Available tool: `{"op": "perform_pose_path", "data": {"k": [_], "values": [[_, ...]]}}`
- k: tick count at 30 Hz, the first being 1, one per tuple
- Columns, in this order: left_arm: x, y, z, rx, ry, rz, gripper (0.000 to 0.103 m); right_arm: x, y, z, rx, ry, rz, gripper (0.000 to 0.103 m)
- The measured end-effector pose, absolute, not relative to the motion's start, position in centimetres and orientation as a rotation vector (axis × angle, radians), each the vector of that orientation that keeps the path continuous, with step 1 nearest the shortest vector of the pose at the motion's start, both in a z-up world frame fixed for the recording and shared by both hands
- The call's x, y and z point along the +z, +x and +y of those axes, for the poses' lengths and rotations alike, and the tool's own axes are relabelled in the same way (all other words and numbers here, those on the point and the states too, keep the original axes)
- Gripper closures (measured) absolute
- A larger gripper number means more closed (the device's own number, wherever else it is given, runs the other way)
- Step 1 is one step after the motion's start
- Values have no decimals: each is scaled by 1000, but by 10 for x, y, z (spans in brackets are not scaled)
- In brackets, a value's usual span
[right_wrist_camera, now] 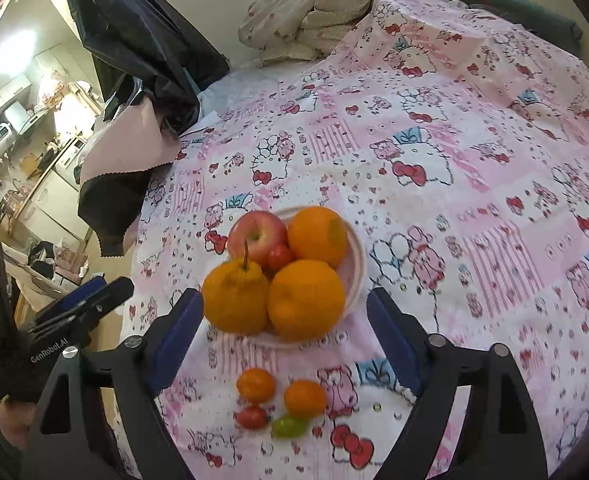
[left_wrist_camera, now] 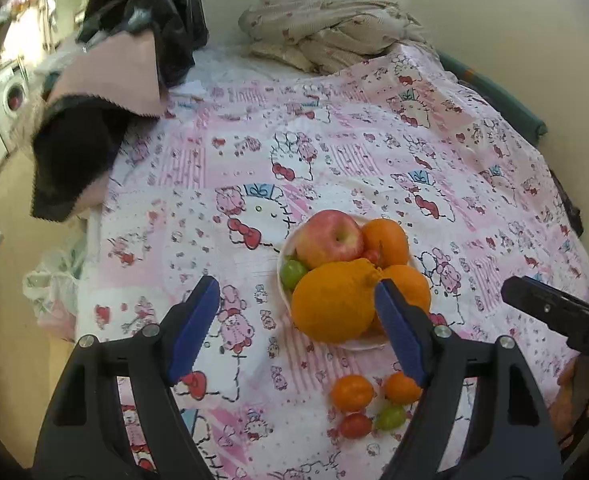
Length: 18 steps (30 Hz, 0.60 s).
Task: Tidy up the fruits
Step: 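Open both grippers and move them back to the small fruits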
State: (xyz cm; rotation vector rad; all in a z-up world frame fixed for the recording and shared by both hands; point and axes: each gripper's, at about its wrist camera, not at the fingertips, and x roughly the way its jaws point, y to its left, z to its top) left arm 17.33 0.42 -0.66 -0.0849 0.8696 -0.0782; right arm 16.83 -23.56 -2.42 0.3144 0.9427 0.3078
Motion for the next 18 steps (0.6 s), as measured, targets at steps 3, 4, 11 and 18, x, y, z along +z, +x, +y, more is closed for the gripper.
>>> {"op": "perform_pose_path", "data": {"k": [3, 4, 11, 18], "values": [[-1, 152, 0, -76, -58, 804, 26, -22, 148, -236, 281, 308, 926, 10], [-1, 144, 0, -83, -62, 781, 26, -23, 141, -236, 272, 304, 922, 9], [-16, 116, 6, -62, -98, 844, 26, -34, 111, -238, 231, 310, 956, 9], [-31, 104, 1, -56, -105, 917, 26, -48, 98, -236, 182, 261, 1008, 9]]}}
